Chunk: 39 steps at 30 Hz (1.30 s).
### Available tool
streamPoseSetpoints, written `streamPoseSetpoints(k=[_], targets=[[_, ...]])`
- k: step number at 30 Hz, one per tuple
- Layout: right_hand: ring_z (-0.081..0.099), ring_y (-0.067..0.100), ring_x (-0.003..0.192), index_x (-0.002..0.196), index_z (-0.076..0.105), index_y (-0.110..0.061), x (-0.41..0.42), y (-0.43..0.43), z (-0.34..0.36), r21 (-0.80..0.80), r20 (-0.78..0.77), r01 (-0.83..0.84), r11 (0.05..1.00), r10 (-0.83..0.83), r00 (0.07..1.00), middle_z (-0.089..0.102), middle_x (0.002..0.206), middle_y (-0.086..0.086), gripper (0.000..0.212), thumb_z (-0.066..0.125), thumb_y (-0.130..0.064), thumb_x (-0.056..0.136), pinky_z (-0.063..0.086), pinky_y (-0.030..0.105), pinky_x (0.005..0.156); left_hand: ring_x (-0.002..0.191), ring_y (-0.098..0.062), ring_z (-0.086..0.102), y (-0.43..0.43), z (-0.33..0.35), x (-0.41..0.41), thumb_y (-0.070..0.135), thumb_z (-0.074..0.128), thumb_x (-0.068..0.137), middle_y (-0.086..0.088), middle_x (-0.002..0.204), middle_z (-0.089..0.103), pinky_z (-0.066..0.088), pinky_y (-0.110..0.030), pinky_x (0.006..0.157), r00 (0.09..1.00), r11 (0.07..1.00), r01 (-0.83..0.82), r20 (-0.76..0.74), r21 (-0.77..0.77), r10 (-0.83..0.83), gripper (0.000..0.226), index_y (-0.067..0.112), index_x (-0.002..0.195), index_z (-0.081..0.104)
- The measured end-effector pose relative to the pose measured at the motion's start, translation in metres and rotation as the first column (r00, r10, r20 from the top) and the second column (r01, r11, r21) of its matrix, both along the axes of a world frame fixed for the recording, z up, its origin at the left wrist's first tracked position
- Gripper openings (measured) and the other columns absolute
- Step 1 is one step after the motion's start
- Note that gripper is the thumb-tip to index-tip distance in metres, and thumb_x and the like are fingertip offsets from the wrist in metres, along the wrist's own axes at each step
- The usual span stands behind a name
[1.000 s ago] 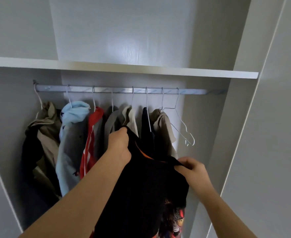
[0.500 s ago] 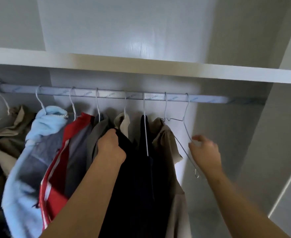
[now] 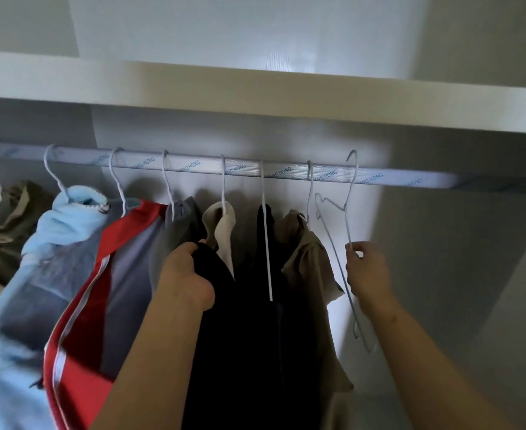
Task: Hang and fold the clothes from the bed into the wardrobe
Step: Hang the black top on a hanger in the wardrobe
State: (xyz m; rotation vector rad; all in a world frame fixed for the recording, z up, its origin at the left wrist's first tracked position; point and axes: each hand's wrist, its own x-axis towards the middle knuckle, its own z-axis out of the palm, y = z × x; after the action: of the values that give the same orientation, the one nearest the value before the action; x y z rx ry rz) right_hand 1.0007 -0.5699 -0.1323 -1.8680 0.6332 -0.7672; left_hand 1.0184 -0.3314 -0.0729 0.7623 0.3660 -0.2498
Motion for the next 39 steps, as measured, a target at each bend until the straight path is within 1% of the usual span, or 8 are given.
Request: streamPoseSetpoints(k=[7, 12, 15, 19, 25, 29, 33, 39], targets=[[0.043, 0.015, 0.056, 0.098, 0.056, -0.017, -0.026, 0.024, -0.005, 0.108, 0.107, 0.025, 0.994, -0.037, 0.994, 0.05, 0.072, 0.0, 0.012, 0.046, -0.022, 0.094, 0.034, 0.024, 0.055, 0.019, -0.006, 0.042, 0.015, -0.001, -0.018, 0.015, 0.042, 0.096, 0.004, 0.025, 0.043, 0.026, -0.012, 0.021, 0.998, 0.98, 0.068, -0.004, 0.188, -0.069, 0.033, 0.013, 0.063, 0.044], [0.042, 0.017, 0.056, 0.085, 0.055, -0.013, -0.074, 0.058, -0.019, 0.137, 0.131, 0.061, 0.989, -0.079, 0.988, 0.048, 0.066, -0.001, 0.011, 0.047, -0.018, 0.091, 0.034, 0.025, 0.054, 0.052, -0.012, 0.05, 0.045, -0.012, -0.044, 0.016, 0.05, 0.091, 0.0, 0.062, 0.052, 0.038, -0.013, 0.029, 0.996, 0.992, 0.091, -0.032, 0.087, -0.089, 0.024, 0.012, 0.067, 0.053], [0.045, 0.021, 0.059, 0.067, 0.047, -0.016, -0.109, 0.091, -0.026, 0.149, 0.139, 0.119, 0.982, -0.14, 0.98, 0.049, 0.062, 0.001, 0.026, 0.051, -0.025, 0.091, 0.039, 0.031, 0.06, 0.048, -0.015, 0.055, 0.071, -0.023, -0.068, 0.016, 0.054, 0.089, -0.002, 0.049, 0.057, 0.041, -0.015, 0.032, 0.998, 0.992, 0.068, -0.02, 0.11, -0.066, 0.025, 0.012, 0.064, 0.055], [0.037, 0.022, 0.06, 0.061, 0.032, -0.015, -0.163, 0.144, -0.044, 0.169, 0.134, 0.14, 0.976, -0.163, 0.977, 0.038, 0.06, 0.009, 0.043, 0.054, -0.037, 0.09, 0.035, 0.034, 0.06, 0.069, -0.022, 0.059, 0.116, -0.045, -0.1, 0.023, 0.058, 0.085, -0.006, 0.075, 0.063, 0.049, -0.031, 0.056, 0.988, 0.972, 0.152, -0.019, 0.177, -0.151, 0.015, 0.012, 0.075, 0.063], [0.027, 0.01, 0.04, 0.056, 0.027, -0.018, -0.256, 0.211, -0.08, 0.348, 0.28, 0.061, 0.935, -0.166, 0.946, 0.028, 0.044, -0.005, 0.046, 0.054, -0.026, 0.093, 0.027, 0.021, 0.043, 0.059, -0.021, 0.06, 0.156, -0.08, -0.158, 0.021, 0.06, 0.082, -0.006, 0.058, 0.065, 0.048, -0.024, 0.049, 0.97, 0.928, 0.237, -0.022, 0.287, -0.241, 0.012, 0.013, 0.075, 0.064], [0.032, 0.009, 0.04, 0.064, 0.041, -0.014, -0.306, 0.234, -0.089, 0.353, 0.376, -0.001, 0.936, -0.141, 0.916, 0.037, 0.045, -0.005, 0.032, 0.053, -0.015, 0.094, 0.031, 0.019, 0.039, 0.062, -0.023, 0.058, 0.171, -0.094, -0.192, 0.017, 0.057, 0.084, -0.008, 0.07, 0.06, 0.047, -0.029, 0.054, 0.959, 0.88, 0.274, -0.045, 0.387, -0.279, 0.011, 0.01, 0.077, 0.062], [0.03, 0.003, 0.034, 0.07, 0.052, -0.018, -0.335, 0.241, -0.086, 0.398, 0.233, 0.154, 0.904, -0.262, 0.937, 0.03, 0.037, -0.011, 0.035, 0.046, -0.04, 0.096, 0.027, 0.018, 0.04, 0.067, -0.025, 0.054, 0.179, -0.094, -0.219, 0.014, 0.054, 0.085, -0.01, 0.076, 0.055, 0.048, -0.034, 0.065, 0.94, 0.814, 0.311, -0.035, 0.491, -0.339, 0.014, 0.005, 0.095, 0.058], [0.03, 0.004, 0.032, 0.067, 0.061, -0.016, -0.394, 0.239, -0.086, 0.347, 0.144, 0.19, 0.918, -0.252, 0.957, 0.029, 0.034, -0.012, 0.04, 0.043, -0.035, 0.097, 0.028, 0.019, 0.039, 0.06, -0.023, 0.049, 0.178, -0.108, -0.281, 0.01, 0.054, 0.084, -0.009, 0.068, 0.05, 0.043, -0.031, 0.056, 0.888, 0.699, 0.353, 0.013, 0.622, -0.46, 0.015, 0.012, 0.07, 0.051]])
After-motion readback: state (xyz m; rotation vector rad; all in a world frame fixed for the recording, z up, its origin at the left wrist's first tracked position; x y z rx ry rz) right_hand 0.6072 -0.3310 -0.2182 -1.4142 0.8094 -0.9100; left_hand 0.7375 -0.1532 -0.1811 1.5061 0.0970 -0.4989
